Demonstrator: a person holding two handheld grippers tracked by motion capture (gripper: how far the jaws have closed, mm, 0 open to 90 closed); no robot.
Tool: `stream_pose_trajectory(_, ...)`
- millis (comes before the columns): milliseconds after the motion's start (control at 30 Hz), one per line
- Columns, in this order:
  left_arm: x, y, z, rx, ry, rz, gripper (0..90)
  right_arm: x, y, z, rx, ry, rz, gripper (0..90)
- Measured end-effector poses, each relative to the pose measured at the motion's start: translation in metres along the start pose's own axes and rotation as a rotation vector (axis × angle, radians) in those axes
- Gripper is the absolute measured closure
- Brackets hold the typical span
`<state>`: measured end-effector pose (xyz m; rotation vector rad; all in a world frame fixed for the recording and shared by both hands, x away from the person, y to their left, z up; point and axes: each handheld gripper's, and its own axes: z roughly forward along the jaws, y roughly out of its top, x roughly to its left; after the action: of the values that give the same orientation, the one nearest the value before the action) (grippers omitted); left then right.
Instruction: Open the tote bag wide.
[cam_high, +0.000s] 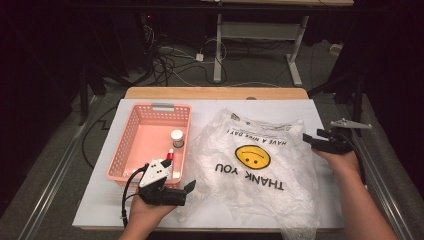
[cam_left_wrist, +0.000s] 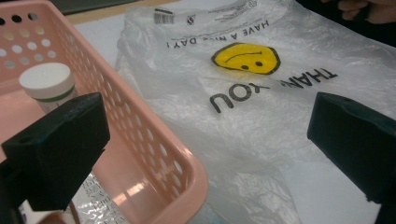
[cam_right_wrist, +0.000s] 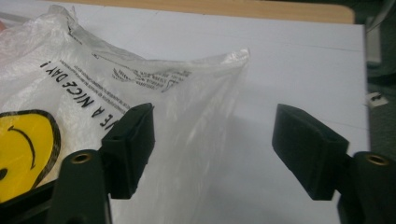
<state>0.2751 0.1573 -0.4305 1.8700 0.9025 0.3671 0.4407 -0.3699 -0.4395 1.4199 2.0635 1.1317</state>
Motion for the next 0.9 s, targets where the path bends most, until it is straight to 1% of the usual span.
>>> stream_pose_trajectory(33, 0.000, 0.000, 0.000, 0.000, 0.000, 0.000, 0.0, -0.002, 0.004, 0.006, 0.013, 0.012, 0.004, 24.5)
stream_pose_trajectory(67, 0.000, 0.001, -0.002, -0.004, 0.001, -0.003, 0.0, -0.003, 0.007, 0.012, 0.026, 0.007, 0.000, 22.0)
stream_pose_trajectory(100, 0.000, 0.002, -0.002, -0.006, 0.005, 0.003, 0.0, -0.004, 0.010, 0.017, 0.031, 0.002, -0.008, 20.6)
stream_pose_trajectory(133, -0.001, 0.002, -0.003, -0.008, 0.014, 0.009, 0.0, -0.005, 0.012, 0.022, 0.033, 0.004, -0.007, 19.2)
stream_pose_trajectory(200, -0.001, 0.003, -0.003, -0.004, 0.029, 0.014, 0.0, -0.007, 0.014, 0.032, 0.056, 0.010, 0.002, 16.0)
stream_pose_trajectory(300, 0.001, 0.003, -0.002, 0.004, 0.021, 0.000, 0.0, -0.008, 0.012, 0.046, 0.073, 0.017, -0.002, 15.7)
stream_pose_trajectory(367, 0.002, 0.002, -0.001, 0.006, 0.019, -0.003, 0.0, -0.008, 0.008, 0.053, 0.084, 0.027, -0.001, 16.0)
stream_pose_trajectory(433, 0.002, 0.002, -0.001, 0.002, 0.011, -0.005, 0.0, -0.005, 0.005, 0.058, 0.104, 0.041, -0.009, 19.4)
stream_pose_trajectory(467, 0.002, 0.001, -0.002, 0.000, 0.012, -0.004, 0.0, -0.003, 0.004, 0.060, 0.115, 0.045, -0.016, 22.4)
stream_pose_trajectory(533, 0.002, 0.001, -0.002, -0.011, 0.020, -0.003, 0.0, 0.002, 0.003, 0.062, 0.126, 0.056, -0.048, 33.5)
stream_pose_trajectory(567, 0.002, 0.001, -0.002, -0.011, 0.020, -0.003, 0.0, 0.002, 0.003, 0.062, 0.126, 0.056, -0.048, 33.5)
stream_pose_trajectory(600, 0.001, 0.000, -0.001, -0.021, 0.038, 0.005, 0.0, 0.007, 0.002, 0.064, 0.137, 0.046, -0.088, 41.9)
stream_pose_trajectory(733, 0.001, -0.001, -0.001, -0.014, 0.037, 0.012, 0.0, 0.016, 0.001, 0.067, 0.142, 0.050, -0.147, 64.8)
stream_pose_trajectory(767, 0.001, -0.001, 0.000, -0.014, 0.036, 0.012, 0.0, 0.016, 0.001, 0.067, 0.140, 0.053, -0.157, 72.0)
stream_pose_trajectory(833, 0.001, -0.001, 0.000, -0.015, 0.029, 0.007, 0.0, 0.017, 0.001, 0.068, 0.143, 0.066, -0.166, 83.4)
stream_pose_trajectory(867, 0.001, -0.001, 0.000, -0.015, 0.027, 0.007, 0.0, 0.017, 0.001, 0.068, 0.143, 0.069, -0.170, 87.1)
stream_pose_trajectory(900, 0.001, -0.001, 0.000, -0.015, 0.027, 0.007, 0.0, 0.017, 0.001, 0.067, 0.138, 0.067, -0.174, 88.8)
